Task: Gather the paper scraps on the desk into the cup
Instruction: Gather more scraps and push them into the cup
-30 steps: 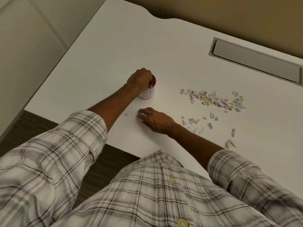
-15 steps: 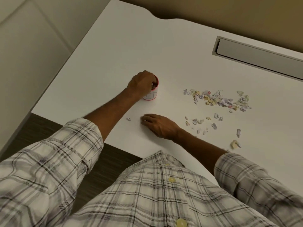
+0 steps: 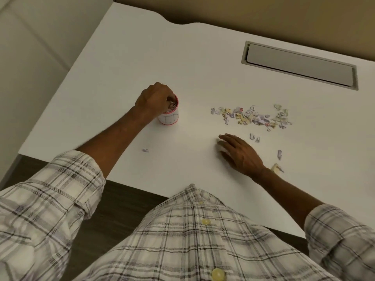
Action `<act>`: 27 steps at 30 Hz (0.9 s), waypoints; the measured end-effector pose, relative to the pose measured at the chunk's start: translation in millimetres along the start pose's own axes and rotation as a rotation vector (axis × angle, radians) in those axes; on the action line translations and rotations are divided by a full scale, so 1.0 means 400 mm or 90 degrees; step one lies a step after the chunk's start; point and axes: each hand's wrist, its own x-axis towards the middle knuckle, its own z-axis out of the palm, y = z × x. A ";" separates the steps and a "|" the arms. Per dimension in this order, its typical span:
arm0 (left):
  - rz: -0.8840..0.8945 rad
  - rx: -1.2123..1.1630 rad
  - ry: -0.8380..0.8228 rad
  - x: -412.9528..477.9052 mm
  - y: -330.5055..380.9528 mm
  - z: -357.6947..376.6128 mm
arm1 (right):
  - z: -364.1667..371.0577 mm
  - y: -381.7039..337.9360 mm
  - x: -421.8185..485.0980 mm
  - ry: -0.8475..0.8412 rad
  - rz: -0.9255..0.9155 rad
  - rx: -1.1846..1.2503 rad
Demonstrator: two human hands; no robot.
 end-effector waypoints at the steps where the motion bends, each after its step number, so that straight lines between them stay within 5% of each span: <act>1: 0.001 0.006 -0.008 0.000 -0.001 0.001 | 0.003 -0.022 0.016 -0.019 -0.013 0.012; 12: 0.010 0.016 -0.029 -0.014 0.012 0.003 | 0.077 -0.315 0.276 -0.196 -0.294 0.063; 17: 0.028 0.004 -0.029 -0.026 0.000 -0.006 | 0.098 -0.377 0.323 -0.247 -0.321 0.007; 27: 0.081 0.002 -0.062 -0.036 -0.023 -0.007 | 0.098 -0.268 0.181 -0.173 -0.305 0.081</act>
